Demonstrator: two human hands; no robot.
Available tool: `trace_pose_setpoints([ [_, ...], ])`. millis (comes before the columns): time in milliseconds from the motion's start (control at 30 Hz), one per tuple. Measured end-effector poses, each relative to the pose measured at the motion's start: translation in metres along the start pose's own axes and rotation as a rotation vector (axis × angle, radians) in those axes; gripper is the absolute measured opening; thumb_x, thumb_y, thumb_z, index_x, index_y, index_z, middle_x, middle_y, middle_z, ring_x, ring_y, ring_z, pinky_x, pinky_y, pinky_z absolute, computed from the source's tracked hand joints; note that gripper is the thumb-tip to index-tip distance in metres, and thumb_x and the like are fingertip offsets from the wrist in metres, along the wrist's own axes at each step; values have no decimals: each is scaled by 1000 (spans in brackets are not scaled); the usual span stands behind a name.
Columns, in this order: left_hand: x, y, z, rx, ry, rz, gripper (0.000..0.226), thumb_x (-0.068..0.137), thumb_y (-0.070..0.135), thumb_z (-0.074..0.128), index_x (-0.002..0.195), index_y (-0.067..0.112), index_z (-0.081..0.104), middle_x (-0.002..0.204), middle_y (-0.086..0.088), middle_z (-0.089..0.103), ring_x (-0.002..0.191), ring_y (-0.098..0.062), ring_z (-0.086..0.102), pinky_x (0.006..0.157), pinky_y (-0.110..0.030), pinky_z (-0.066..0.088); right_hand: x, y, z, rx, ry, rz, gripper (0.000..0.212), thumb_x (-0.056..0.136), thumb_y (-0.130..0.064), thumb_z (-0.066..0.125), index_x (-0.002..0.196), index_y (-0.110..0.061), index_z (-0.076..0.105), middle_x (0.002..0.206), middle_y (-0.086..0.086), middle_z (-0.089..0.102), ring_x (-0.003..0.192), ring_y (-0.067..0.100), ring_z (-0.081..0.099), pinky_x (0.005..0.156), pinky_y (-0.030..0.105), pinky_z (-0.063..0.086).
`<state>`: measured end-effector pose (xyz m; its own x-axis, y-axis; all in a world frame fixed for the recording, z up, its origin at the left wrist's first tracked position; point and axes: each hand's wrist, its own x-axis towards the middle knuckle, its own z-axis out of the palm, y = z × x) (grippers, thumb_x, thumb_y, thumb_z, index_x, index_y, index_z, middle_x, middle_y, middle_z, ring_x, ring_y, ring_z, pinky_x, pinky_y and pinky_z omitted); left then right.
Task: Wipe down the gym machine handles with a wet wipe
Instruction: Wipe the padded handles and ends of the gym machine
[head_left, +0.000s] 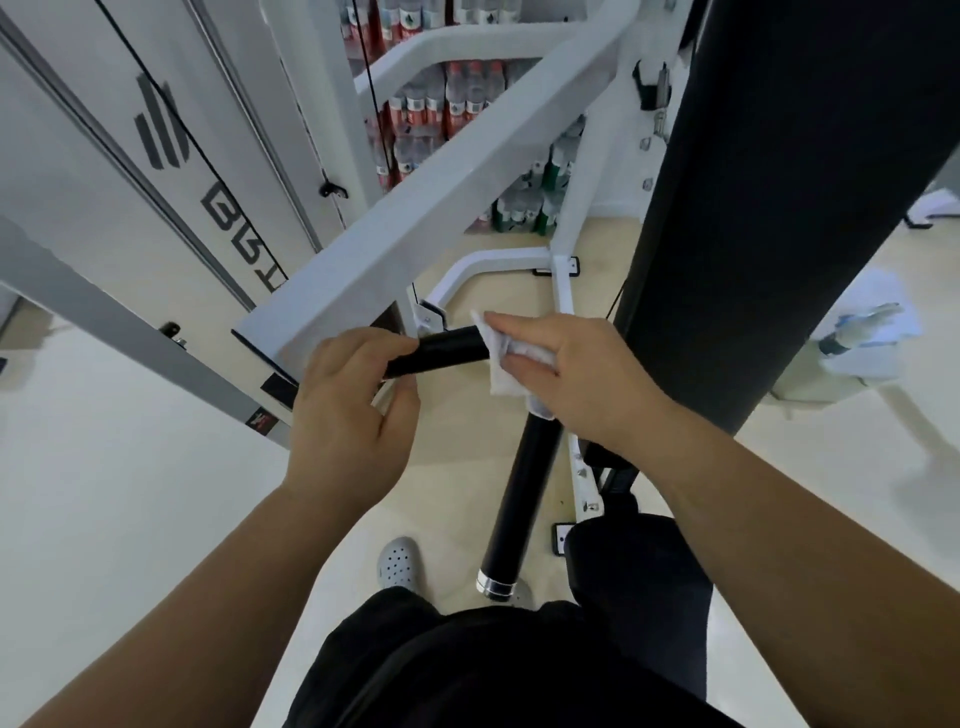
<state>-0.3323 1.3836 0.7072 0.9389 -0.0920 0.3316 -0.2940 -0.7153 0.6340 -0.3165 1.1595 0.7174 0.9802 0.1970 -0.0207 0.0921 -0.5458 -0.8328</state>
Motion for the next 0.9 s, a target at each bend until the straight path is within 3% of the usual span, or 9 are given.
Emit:
trace_pose_setpoints([
  [167, -20, 22, 5, -1, -42, 84, 29, 85, 14, 59, 112, 10, 70, 116, -2, 67, 113, -22, 57, 100, -42, 45, -31, 11, 18, -146, 251, -112, 39, 100, -17, 56, 139, -18, 56, 117, 9, 69, 107, 22, 64, 95, 37, 52],
  [233, -30, 27, 4, -12, -69, 111, 29, 86, 16, 59, 112, 11, 69, 116, -1, 66, 113, -20, 57, 102, -36, 43, -49, 15, 27, -213, 346, -96, 36, 101, -20, 54, 137, -16, 59, 133, 9, 64, 120, 23, 62, 101, 39, 51],
  [400, -53, 19, 2, -42, -226, 157, 34, 87, 28, 53, 114, 15, 68, 117, 4, 64, 113, -18, 57, 100, -29, 41, -91, 15, 63, -308, 433, -7, 36, 103, -27, 49, 138, -21, 57, 145, 14, 54, 117, 26, 64, 99, 40, 53],
  [567, -81, 3, -10, -84, -410, 148, 39, 87, 37, 52, 120, 21, 66, 120, 8, 61, 114, -11, 53, 96, -22, 38, -130, -2, 110, -395, 437, 147, 40, 102, -36, 43, 137, -22, 57, 140, 13, 58, 112, 26, 66, 94, 40, 57],
  [667, -102, -10, -16, -129, -476, 159, 37, 87, 32, 58, 121, 22, 65, 120, 10, 60, 111, -12, 56, 94, -27, 46, -154, -14, 133, -395, 434, 203, 37, 101, -32, 47, 134, -21, 61, 139, 15, 59, 110, 27, 68, 93, 33, 54],
  [767, -121, -13, -18, -168, -489, 167, 34, 85, 29, 62, 118, 23, 65, 113, 13, 59, 102, -11, 58, 87, -28, 49, -176, -22, 144, -405, 352, 227, 39, 101, -37, 42, 132, -24, 62, 137, 16, 60, 109, 26, 69, 94, 35, 56],
  [833, -133, -4, -19, -214, -488, 150, 31, 84, 29, 63, 115, 25, 66, 108, 17, 59, 94, -3, 56, 80, -21, 47, -193, -27, 141, -370, 321, 216, 33, 101, -30, 48, 127, -24, 66, 129, 11, 67, 111, 22, 67, 96, 34, 54],
  [900, -141, 13, -18, -260, -529, 160, 29, 86, 29, 65, 115, 27, 65, 106, 20, 59, 94, 2, 55, 78, -14, 43, -215, -31, 132, -303, 400, 216, 26, 97, -17, 58, 120, -19, 71, 117, 1, 72, 104, 10, 66, 93, 27, 53],
])
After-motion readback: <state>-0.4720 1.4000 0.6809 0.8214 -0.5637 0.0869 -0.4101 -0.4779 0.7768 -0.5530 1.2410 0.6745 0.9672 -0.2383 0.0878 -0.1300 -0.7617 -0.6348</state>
